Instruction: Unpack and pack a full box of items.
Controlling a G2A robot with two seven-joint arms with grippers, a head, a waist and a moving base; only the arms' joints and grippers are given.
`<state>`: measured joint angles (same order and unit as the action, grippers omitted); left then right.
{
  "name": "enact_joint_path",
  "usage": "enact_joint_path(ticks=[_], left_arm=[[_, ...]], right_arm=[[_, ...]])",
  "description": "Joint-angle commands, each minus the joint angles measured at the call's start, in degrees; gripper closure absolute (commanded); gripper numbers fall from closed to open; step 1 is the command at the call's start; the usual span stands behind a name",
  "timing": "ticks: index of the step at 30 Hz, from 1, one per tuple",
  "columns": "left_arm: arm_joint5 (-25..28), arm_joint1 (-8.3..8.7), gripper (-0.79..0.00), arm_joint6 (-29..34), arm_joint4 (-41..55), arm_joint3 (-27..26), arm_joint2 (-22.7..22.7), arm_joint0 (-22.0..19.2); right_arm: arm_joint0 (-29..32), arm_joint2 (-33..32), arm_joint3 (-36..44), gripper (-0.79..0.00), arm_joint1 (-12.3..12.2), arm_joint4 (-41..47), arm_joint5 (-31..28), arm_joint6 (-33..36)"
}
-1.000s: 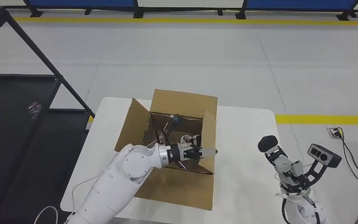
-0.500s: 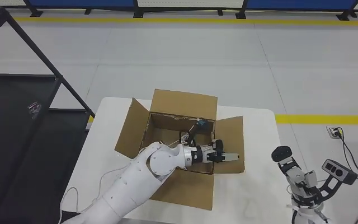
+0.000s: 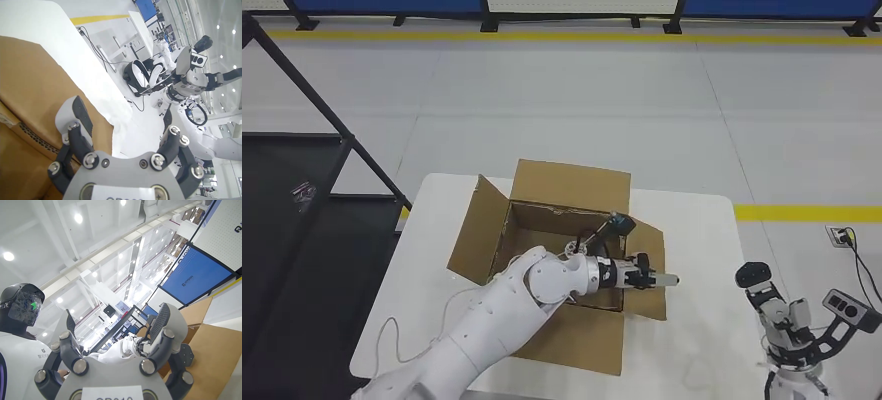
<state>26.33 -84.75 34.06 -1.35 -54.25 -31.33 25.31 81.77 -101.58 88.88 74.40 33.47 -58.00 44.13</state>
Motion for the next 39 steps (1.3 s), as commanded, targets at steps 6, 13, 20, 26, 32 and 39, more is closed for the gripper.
enact_joint_path(ticks=[6,13,20,26,32,39], left_arm=[[3.2,0.35,-0.785,0.0,0.0,-1.6,-3.0,0.6],[4.3,5.44,-0.785,4.4,-2.6,-13.9,-14.6,5.5],[1.4,13.01,-0.785,9.8,-4.8,-41.0,-40.3,25.0],[2.7,15.98,-0.785,10.7,-0.5,-54.4,-60.3,42.5],[7.6,16.97,-0.785,8.3,6.0,-55.8,-73.8,55.7],[12.8,17.31,-0.785,8.6,12.5,-53.9,-78.3,62.9]], right_arm=[[0.0,0.0,0.0,-0.785,0.0,0.0,0.0,0.0],[-1.6,0.2,4.5,-0.785,0.1,-12.9,3.7,-5.4],[-5.6,5.9,14.2,-0.785,0.6,-37.7,9.8,-9.2],[-14.6,16.8,16.4,-0.785,1.3,-61.4,22.5,-9.0],[-27.1,32.7,6.1,-0.785,3.1,-78.9,37.0,-6.2],[-37.0,41.6,-4.7,-0.785,4.7,-84.7,45.2,1.9]])
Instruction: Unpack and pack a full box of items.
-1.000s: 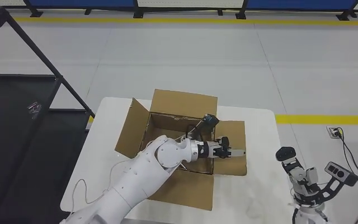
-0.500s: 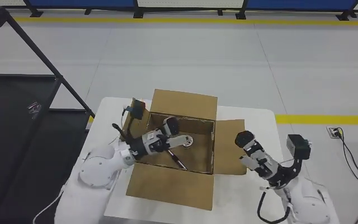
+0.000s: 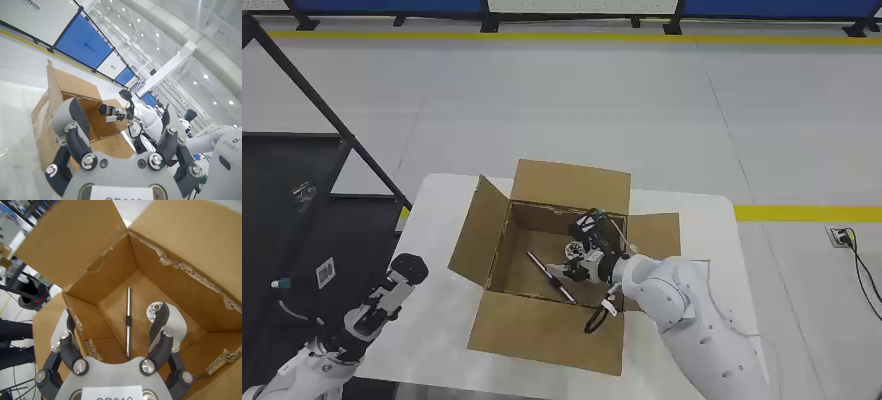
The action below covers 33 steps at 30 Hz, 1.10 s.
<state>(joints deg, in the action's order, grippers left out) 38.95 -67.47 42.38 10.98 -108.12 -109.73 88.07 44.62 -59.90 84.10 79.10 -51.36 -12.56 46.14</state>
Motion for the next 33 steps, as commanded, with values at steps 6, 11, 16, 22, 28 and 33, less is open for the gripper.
enact_joint_path(ticks=[6,11,16,22,28,33], left_arm=[[0.2,0.03,-0.785,0.3,0.2,0.0,0.1,0.1],[0.2,0.03,-0.785,0.3,0.2,0.0,0.1,0.1],[-1.5,0.04,-0.785,-2.5,0.2,-0.8,1.0,-0.2],[-1.6,0.12,-0.785,-4.4,2.1,-0.5,0.6,0.2],[-1.6,0.12,-0.785,-4.4,2.1,-0.5,0.6,0.2],[-1.6,0.12,-0.785,-4.4,2.1,-0.5,0.6,0.2]], right_arm=[[0.1,-0.1,0.1,-0.785,0.0,0.2,-0.2,-0.1],[0.2,0.8,0.3,-0.785,0.1,-0.9,-0.3,-0.9],[-5.6,7.0,-5.8,-0.785,1.8,-6.5,8.8,4.8],[-14.3,13.3,-19.1,-0.785,5.1,-6.3,15.3,9.0],[-20.0,17.9,-30.3,-0.785,8.4,-4.7,17.4,8.2],[-22.9,20.7,-37.7,-0.785,11.1,-3.7,19.0,6.3]])
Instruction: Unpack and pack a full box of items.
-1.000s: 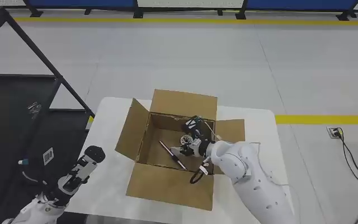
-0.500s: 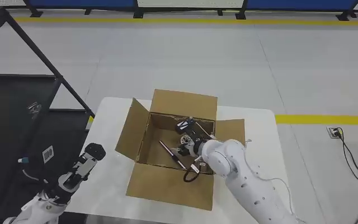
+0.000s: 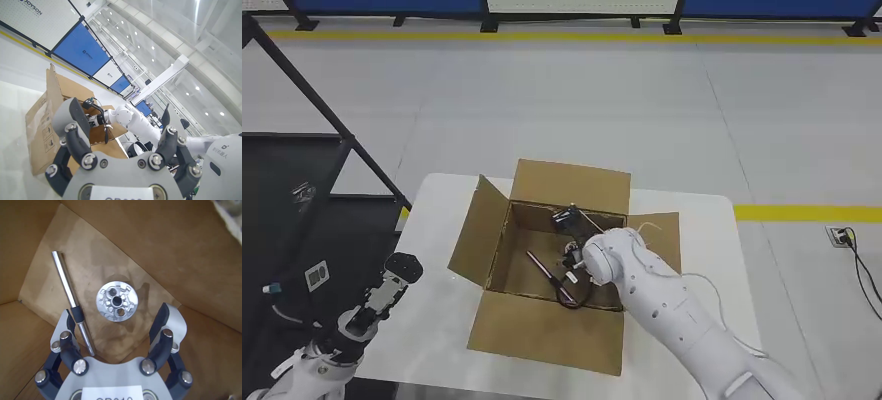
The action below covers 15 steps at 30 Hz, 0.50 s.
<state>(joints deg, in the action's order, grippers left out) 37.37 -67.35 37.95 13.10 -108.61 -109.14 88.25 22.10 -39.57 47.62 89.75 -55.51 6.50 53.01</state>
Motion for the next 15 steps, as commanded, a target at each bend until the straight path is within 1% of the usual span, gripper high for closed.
enact_joint_path(ticks=[1,2,3,4,5,6,7,8,9,10,11,12,15], left_arm=[[0.0,0.0,-0.785,0.0,0.0,0.0,0.0,0.0],[0.0,0.0,-0.785,0.0,0.0,0.0,0.0,0.0],[0.0,0.0,-0.785,0.0,0.0,0.0,0.0,0.0],[0.0,0.0,-0.785,0.0,0.0,0.0,0.0,0.0],[0.0,0.0,-0.785,0.0,0.0,0.0,0.0,0.0],[0.0,0.0,-0.785,0.0,0.0,0.0,0.0,0.0],[0.0,0.0,-0.785,0.0,0.0,0.0,0.0,0.0],[0.0,0.0,-0.785,0.0,0.0,0.0,0.0,0.0],[0.0,0.0,-0.785,0.0,0.0,0.0,0.0,0.0],[0.0,0.0,-0.785,0.0,0.0,0.0,0.0,0.0],[0.0,0.0,-0.785,0.0,0.0,0.0,0.0,0.0],[0.0,0.0,-0.785,0.0,0.0,0.0,0.0,0.0],[0.0,0.0,-0.785,0.0,0.0,0.0,0.0,0.0]], right_arm=[[-0.8,0.5,-2.4,-0.785,0.9,1.0,-0.3,-1.6],[-1.0,0.7,-3.6,-0.68,1.3,1.6,-0.5,-2.4],[-1.4,0.8,-4.9,-0.382,1.7,2.0,-0.8,-2.9],[-1.7,1.0,-6.0,-0.32,2.1,2.2,-0.9,-3.2],[-2.0,1.2,-6.9,-0.268,2.4,2.8,-1.4,-3.5],[-2.2,1.2,-7.8,-0.237,2.8,3.3,-2.0,-3.9],[-2.4,1.3,-8.7,-0.237,3.0,3.6,-2.5,-4.3],[-2.7,1.4,-9.4,-0.215,3.3,3.7,-2.7,-4.8],[-2.8,1.5,-10.1,-0.135,3.6,3.8,-2.8,-5.1],[-3.0,1.5,-10.7,-0.086,3.8,3.9,-2.8,-5.6],[-3.1,1.5,-11.1,-0.015,4.0,3.9,-2.8,-6.1],[-3.2,1.6,-11.4,0.0,4.2,3.8,-2.7,-6.7],[-3.0,1.6,-10.9,0.0,4.5,3.3,-3.3,-8.3]])
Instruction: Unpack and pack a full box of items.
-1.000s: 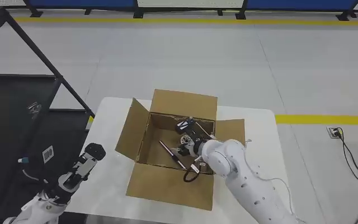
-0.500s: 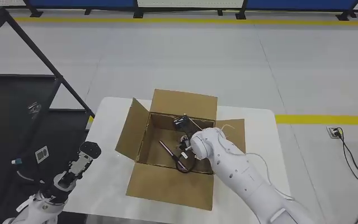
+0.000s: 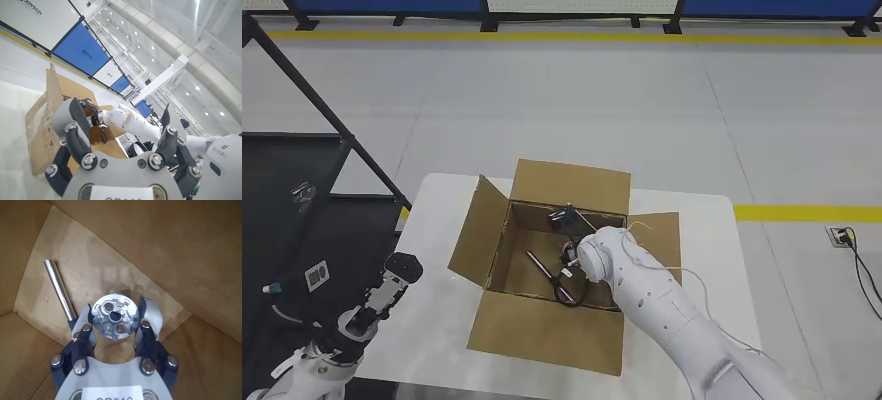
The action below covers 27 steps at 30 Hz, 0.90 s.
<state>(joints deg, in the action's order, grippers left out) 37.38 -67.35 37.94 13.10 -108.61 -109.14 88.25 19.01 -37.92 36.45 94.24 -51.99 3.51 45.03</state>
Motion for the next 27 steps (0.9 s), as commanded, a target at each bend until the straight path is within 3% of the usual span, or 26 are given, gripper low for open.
enact_joint_path(ticks=[1,5,9,16,20,27], left_arm=[[0.0,0.0,-0.785,0.0,0.0,0.0,0.0,0.0],[0.0,0.0,-0.785,0.0,0.0,0.0,0.0,0.0],[0.0,0.0,-0.785,0.0,0.0,0.0,0.0,0.0],[0.0,0.0,-0.785,0.0,0.0,0.0,0.0,0.0],[0.0,0.0,-0.785,0.0,0.0,0.0,0.0,0.0],[0.0,0.0,-0.785,0.0,0.0,0.0,0.0,0.0]], right_arm=[[0.1,0.0,0.8,0.0,0.0,-0.5,-0.5,-0.7],[1.5,-0.9,6.1,0.0,-0.7,-2.1,-3.6,-1.9],[5.5,-4.1,17.1,0.0,-3.5,-6.4,-5.6,-1.5],[24.0,-17.1,53.3,0.0,-10.6,-21.9,-3.0,8.6],[34.9,-25.8,68.8,0.0,-12.9,-29.4,0.7,12.0],[46.6,-43.0,75.5,0.0,-14.5,-26.9,8.5,6.4]])
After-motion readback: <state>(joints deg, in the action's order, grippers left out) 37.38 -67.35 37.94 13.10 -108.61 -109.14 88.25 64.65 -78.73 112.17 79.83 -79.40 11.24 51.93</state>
